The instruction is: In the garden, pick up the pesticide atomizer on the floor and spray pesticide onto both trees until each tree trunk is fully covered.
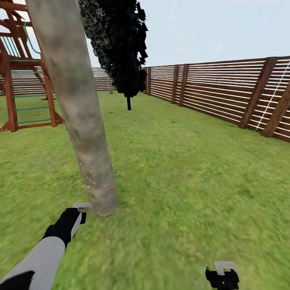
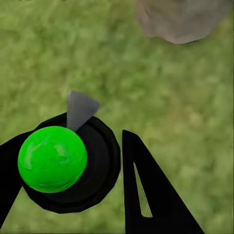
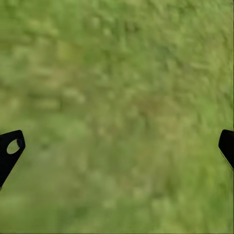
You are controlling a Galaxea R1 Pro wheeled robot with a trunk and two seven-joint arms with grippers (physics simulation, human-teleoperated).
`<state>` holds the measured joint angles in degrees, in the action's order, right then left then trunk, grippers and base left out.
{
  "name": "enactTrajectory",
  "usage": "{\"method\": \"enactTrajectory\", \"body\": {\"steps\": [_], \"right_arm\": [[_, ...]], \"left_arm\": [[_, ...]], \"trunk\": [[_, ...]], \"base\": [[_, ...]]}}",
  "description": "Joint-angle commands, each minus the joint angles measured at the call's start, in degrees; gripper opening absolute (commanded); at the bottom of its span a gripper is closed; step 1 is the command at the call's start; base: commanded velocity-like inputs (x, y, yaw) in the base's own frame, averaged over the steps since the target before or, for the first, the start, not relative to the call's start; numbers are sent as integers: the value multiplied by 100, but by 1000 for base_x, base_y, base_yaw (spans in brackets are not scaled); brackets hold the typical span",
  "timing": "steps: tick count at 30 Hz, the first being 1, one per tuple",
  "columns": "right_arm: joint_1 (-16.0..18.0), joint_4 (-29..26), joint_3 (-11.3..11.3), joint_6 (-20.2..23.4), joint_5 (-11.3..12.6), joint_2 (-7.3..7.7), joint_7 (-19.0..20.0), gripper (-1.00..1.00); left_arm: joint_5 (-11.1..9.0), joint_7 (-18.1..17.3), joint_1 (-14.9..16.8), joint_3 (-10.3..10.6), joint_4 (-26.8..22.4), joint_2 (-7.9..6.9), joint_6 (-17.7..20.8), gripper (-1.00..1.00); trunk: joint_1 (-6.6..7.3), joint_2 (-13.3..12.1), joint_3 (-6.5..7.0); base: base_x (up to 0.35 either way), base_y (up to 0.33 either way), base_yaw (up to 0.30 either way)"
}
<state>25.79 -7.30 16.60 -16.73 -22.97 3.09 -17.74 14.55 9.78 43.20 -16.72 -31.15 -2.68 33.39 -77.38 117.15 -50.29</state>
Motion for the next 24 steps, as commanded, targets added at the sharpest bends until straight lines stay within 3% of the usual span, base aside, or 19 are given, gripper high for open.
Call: {"method": "enactTrajectory", "body": {"steps": [1,11,24], "right_arm": [[5,9,51,-23,-58,-1,-11,100],[5,9,47,-23,-58,-1,-11,100],[5,9,45,-23,-58,-2,-11,100]], "left_arm": [[32,10,4,-16,-6,13,27,-100],[30,42,4,-18,-6,22,27,-100],[39,85,4,-24,-10,-4,27,-100]], "trunk": [[-2,2,-5],[-2,2,-5],[-2,2,-5]], "base": [[237,-188,54],[154,-222,21],[28,-271,266]]}}
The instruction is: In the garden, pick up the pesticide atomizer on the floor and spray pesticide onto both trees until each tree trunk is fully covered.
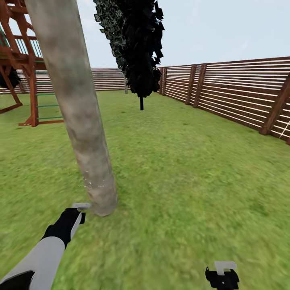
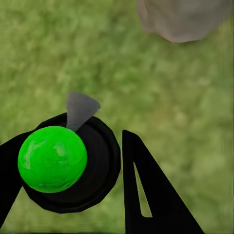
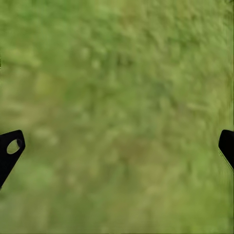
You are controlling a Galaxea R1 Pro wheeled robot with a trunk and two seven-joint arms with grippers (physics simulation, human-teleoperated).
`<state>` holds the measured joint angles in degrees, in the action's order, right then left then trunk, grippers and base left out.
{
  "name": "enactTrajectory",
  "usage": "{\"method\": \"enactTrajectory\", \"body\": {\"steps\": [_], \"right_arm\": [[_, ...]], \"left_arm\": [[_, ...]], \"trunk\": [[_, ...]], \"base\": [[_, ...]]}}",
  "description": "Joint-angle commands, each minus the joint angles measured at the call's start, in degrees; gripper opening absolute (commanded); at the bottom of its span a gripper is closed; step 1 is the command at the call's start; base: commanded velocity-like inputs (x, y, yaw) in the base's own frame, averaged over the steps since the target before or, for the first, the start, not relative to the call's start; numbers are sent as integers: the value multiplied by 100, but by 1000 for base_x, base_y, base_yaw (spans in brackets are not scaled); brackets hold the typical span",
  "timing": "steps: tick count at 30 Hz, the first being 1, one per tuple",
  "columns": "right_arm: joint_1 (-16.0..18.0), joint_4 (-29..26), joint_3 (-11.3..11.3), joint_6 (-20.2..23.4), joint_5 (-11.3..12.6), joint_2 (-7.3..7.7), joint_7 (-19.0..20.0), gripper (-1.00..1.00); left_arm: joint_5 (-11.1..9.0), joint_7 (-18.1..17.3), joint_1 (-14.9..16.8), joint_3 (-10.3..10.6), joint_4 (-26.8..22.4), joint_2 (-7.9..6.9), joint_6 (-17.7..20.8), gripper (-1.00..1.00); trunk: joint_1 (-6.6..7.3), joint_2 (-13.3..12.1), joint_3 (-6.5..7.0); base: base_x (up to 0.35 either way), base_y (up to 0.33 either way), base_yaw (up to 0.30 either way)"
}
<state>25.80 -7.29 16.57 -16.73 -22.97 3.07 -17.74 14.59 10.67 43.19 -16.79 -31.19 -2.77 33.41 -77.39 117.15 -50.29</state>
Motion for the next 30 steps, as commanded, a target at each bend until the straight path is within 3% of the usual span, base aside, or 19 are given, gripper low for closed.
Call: {"method": "enactTrajectory", "body": {"steps": [1,9,22,30], "right_arm": [[4,8,48,-23,-58,-2,-10,100],[4,8,48,-23,-58,-3,-10,100],[4,8,48,-23,-58,-7,-9,100],[4,8,48,-23,-58,-9,-10,100]], "left_arm": [[35,-3,5,-17,-7,2,26,-100],[35,-3,5,-16,-15,-4,26,-100],[35,-3,5,-12,-17,-4,26,-100],[32,-3,5,-17,-32,-1,26,-100]], "trunk": [[-1,2,-5],[-1,2,-5],[-1,2,-5],[-1,2,-5]], "base": [[165,-245,277],[191,-231,276],[34,-264,37],[77,-269,247]]}}
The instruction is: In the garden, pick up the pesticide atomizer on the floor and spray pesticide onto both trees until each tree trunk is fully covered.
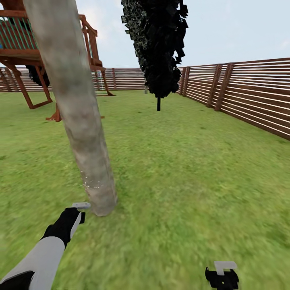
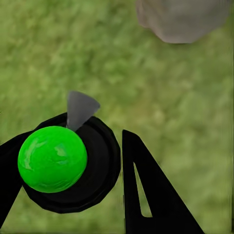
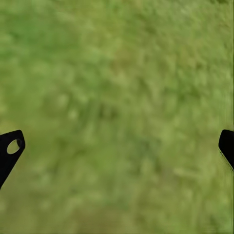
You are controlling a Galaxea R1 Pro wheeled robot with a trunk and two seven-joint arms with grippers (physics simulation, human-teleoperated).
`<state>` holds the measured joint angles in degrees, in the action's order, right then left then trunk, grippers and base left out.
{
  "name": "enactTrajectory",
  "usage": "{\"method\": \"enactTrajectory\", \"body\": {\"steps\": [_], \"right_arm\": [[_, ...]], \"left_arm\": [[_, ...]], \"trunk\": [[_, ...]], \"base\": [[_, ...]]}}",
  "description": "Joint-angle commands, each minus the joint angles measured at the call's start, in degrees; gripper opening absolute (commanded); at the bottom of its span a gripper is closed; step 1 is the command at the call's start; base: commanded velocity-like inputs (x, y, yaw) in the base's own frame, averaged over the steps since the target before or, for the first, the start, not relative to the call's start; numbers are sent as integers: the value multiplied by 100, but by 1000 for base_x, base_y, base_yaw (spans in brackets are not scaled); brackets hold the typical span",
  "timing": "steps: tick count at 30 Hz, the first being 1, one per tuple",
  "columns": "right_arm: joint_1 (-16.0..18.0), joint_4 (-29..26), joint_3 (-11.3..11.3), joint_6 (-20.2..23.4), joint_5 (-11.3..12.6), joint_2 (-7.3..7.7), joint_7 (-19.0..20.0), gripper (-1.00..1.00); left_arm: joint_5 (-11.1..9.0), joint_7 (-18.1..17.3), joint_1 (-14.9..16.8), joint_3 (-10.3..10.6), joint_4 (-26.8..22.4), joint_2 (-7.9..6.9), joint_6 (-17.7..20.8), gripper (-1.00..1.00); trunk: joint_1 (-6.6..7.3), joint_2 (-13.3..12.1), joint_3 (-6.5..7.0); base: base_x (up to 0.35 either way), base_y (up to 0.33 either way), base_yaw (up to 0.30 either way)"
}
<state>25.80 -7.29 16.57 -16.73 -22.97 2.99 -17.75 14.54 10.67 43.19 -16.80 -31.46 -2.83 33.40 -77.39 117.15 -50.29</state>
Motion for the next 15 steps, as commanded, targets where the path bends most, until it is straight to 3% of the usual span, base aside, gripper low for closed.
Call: {"method": "enactTrajectory", "body": {"steps": [1,5,10,13,15], "right_arm": [[4,8,48,-23,-58,-1,-10,100],[4,8,55,-23,-53,14,-10,100],[4,8,57,-23,-53,17,-10,100],[4,8,57,-23,-57,17,-10,100],[4,8,57,-23,-58,16,-16,100]], "left_arm": [[34,-3,5,-16,-15,9,26,-100],[20,-52,5,-24,-31,65,26,-100],[23,-90,130,-23,-237,306,103,-100],[22,-91,389,-24,-206,380,139,-100],[22,-96,605,-23,-213,421,367,-100]], "trunk": [[-1,2,-5],[-1,2,-5],[-1,2,-5],[-1,2,-5],[-1,2,-5]], "base": [[153,-264,276],[83,-135,276],[4,-6,276],[0,0,259],[0,0,169]]}}
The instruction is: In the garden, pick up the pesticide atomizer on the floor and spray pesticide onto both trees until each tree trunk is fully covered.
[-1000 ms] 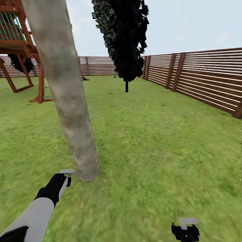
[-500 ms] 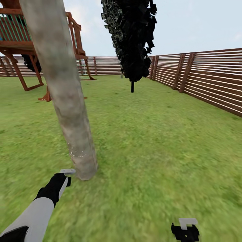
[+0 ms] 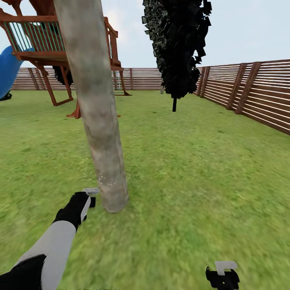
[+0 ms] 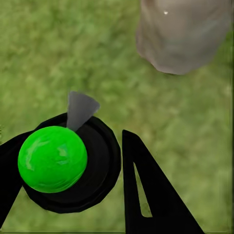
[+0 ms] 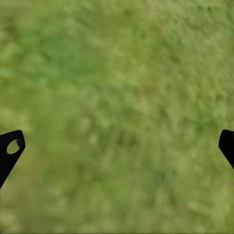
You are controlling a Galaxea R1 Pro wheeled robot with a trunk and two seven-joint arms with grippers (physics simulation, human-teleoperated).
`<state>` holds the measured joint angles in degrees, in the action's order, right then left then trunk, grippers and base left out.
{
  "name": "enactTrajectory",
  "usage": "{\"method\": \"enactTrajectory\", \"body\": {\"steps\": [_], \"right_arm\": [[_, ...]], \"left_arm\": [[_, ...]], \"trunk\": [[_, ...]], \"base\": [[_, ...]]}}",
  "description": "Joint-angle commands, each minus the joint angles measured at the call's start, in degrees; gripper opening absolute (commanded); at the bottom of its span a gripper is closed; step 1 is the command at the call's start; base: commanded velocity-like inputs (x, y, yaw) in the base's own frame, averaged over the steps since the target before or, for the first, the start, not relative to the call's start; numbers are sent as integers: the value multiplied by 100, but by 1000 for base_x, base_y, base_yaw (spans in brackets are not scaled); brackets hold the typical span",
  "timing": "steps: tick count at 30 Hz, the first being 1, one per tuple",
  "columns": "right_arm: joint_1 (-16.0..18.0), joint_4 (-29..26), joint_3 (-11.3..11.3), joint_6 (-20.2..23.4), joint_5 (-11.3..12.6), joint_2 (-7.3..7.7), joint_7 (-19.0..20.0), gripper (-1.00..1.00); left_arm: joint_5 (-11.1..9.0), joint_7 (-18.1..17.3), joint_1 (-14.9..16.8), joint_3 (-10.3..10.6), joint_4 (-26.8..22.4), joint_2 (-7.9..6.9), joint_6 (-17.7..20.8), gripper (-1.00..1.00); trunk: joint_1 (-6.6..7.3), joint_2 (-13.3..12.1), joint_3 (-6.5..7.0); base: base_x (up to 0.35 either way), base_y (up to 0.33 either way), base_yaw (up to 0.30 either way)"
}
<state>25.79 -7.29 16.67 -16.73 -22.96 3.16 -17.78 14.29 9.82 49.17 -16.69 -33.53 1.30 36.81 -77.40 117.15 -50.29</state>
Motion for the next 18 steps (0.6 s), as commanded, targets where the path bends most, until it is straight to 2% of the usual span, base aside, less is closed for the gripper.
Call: {"method": "enactTrajectory", "body": {"steps": [1,4,10,18], "right_arm": [[5,7,47,-23,-59,0,-18,100],[5,9,46,-23,-67,15,-17,100],[5,9,47,-23,-68,18,-9,100],[5,9,39,-23,-68,11,-6,100]], "left_arm": [[48,-13,73,-28,-18,14,116,-100],[51,-23,253,-13,-30,28,233,-100],[57,-24,245,2,-39,36,248,-100],[57,-24,283,20,-71,45,333,-100]], "trunk": [[1,2,-6],[1,2,-6],[1,2,-6],[1,2,-6]], "base": [[0,0,65],[0,0,20],[20,-15,1],[145,-204,0]]}}
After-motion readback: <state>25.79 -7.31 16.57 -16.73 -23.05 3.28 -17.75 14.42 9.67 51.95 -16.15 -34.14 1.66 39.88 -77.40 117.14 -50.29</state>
